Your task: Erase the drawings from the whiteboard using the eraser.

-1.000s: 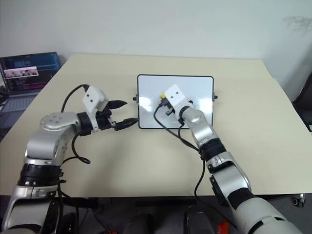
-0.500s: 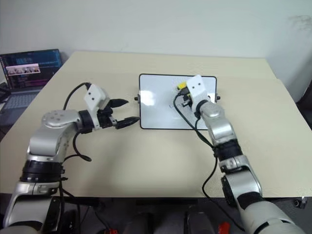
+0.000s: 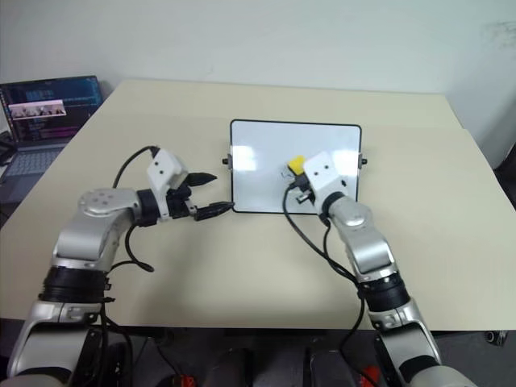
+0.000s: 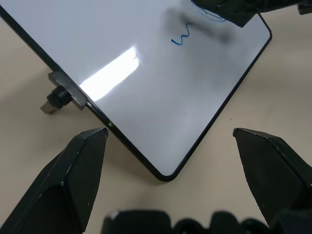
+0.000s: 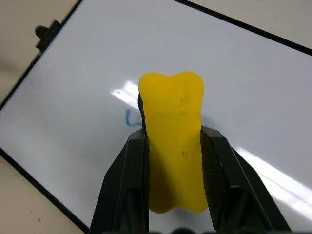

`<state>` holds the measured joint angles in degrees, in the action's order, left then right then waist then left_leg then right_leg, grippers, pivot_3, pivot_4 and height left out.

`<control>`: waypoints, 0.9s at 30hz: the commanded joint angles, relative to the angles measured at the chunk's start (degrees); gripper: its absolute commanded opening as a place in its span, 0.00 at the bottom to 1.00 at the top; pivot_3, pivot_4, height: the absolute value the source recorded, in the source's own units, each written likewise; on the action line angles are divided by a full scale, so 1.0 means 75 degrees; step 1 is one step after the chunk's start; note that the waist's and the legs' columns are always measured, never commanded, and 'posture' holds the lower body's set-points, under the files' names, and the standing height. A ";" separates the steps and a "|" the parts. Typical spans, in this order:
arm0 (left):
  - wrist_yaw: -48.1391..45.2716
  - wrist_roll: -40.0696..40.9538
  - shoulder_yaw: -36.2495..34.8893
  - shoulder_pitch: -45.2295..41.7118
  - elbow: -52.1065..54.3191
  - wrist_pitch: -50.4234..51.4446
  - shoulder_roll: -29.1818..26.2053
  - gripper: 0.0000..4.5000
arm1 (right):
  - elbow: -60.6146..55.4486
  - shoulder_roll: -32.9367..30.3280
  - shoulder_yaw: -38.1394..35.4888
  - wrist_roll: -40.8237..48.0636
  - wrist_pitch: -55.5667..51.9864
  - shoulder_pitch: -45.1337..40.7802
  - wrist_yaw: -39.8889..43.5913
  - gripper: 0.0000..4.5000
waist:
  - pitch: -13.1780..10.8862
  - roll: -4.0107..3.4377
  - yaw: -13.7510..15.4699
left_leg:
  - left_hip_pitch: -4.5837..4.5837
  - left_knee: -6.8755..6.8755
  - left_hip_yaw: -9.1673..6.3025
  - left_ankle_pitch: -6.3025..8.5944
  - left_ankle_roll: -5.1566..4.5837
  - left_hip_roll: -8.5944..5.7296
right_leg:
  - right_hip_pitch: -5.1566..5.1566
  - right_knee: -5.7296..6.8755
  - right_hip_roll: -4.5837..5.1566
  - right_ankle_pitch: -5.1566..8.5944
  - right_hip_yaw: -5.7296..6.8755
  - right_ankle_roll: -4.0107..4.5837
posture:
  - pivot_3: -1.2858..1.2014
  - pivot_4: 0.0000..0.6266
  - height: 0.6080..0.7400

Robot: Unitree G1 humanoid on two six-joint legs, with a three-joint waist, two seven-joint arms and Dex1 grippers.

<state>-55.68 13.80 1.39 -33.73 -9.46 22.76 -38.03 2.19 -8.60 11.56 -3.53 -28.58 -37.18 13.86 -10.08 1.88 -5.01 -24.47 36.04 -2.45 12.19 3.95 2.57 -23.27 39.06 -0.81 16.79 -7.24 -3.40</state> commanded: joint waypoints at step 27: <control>-0.0080 -0.0046 0.0019 -0.0302 0.0055 -0.0234 0.0008 1.00 | 0.2674 0.0950 0.1122 -0.0893 0.1230 -0.0083 0.0154 0.24 | 0.0010 0.0004 -0.0110 | 0.0130 0.0000 -0.0043 0.0000 0.0001 0.0001 | 0.0144 0.0001 -0.0006 0.0006 0.0026 0.0005 | 0.52 0.24 1.00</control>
<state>-55.87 13.46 2.17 -34.61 -9.80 21.89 -37.37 20.63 -1.15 19.36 -9.67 -18.21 -38.66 13.80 -10.01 1.91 -5.84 -23.49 36.04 -2.78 12.19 3.96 2.57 -22.19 39.08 -0.86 16.83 -7.04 -3.36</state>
